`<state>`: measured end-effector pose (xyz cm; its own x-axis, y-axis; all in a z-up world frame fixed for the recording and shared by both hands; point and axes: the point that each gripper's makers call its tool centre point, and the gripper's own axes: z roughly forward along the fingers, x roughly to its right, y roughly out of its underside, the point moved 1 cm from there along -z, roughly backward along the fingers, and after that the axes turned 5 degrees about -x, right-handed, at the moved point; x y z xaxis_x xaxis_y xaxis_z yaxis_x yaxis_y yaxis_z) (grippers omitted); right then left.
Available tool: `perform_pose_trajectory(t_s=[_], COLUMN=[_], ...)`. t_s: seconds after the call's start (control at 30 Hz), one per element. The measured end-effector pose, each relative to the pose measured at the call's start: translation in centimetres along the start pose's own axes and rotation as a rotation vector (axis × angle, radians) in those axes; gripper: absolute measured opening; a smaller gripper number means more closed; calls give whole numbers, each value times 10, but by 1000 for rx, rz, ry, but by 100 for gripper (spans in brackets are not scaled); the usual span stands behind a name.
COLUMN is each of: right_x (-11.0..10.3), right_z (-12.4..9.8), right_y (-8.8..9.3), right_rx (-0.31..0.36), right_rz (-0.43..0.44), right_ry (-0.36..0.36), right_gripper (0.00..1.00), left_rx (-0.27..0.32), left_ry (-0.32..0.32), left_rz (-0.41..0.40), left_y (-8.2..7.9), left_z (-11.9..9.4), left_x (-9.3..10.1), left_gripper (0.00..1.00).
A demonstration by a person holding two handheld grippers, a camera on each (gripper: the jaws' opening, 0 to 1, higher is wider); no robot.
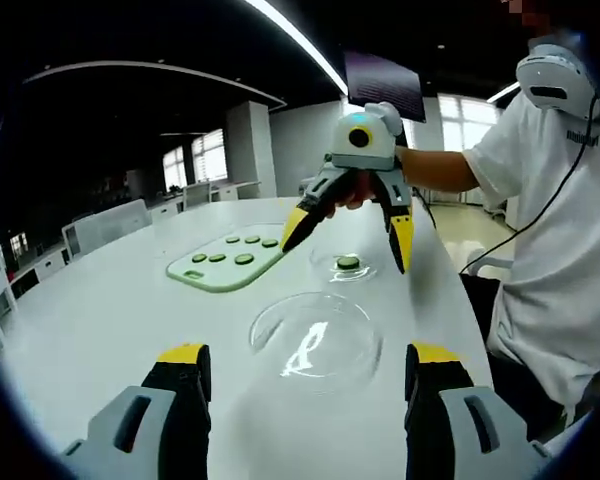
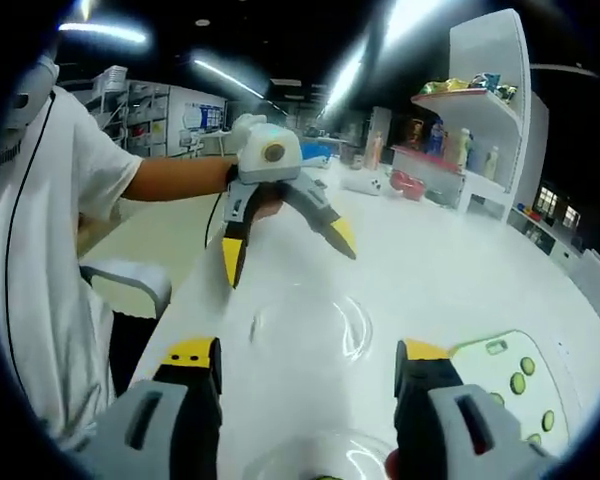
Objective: Open the petri dish lid, add cucumber slices into the petri dish, and close the lid
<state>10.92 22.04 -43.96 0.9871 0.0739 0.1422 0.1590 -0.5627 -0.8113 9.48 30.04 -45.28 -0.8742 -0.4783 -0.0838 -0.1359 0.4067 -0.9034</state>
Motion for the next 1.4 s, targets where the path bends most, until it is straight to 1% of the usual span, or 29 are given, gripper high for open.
perform_pose_trajectory(t_s=[0.17,0.33,0.47,0.67,0.83,1.23,1.4], right_x=[2,4,4,6,7,9,8], right_z=[11,21,26,33,37,48,49], right_y=[8,13,18,22,22,24,26], right_rx=[-33,-51,-70,-79,-82,-88,-93], right_rz=[-5,-3,-5,3,6,17,19], right_ry=[-11,-32,-39,-55,-68,-92,-98], right_gripper=[71,72,72,72,73,73,73], left_rx=[-7,-22,-24,-30,-32,-35,-32], left_ry=[14,40,50,63,87,106,113], left_rz=[-3,5,7,7,-1,-6,-5], left_y=[3,7,6,7,8,11,11], left_z=[6,12,15,21,28,33,34], left_x=[-2,1,4,3,6,4,4], left_gripper=[80,79,79,79,80,80,79])
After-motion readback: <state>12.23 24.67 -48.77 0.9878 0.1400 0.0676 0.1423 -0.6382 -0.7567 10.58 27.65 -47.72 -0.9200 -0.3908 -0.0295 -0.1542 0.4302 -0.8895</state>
